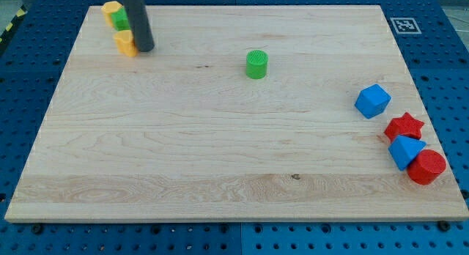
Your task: Move the green circle parallel to the right of the green star
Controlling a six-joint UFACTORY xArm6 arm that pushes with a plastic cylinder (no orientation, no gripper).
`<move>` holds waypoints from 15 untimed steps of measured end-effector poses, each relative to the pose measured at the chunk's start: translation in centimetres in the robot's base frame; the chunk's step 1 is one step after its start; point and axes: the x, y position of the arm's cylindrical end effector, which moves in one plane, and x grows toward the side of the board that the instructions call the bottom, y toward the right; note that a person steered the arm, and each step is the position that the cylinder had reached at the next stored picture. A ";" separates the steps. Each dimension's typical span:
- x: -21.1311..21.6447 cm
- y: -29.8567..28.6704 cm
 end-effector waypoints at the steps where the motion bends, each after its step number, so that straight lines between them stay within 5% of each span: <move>1: -0.1 -3.2; 2: 0.0 -1.3; 5: 10.1 15.9; 7: 8.7 22.8; 8: 5.7 23.5; 11: -4.8 12.3; 13: -7.2 15.2; 15: -7.9 7.2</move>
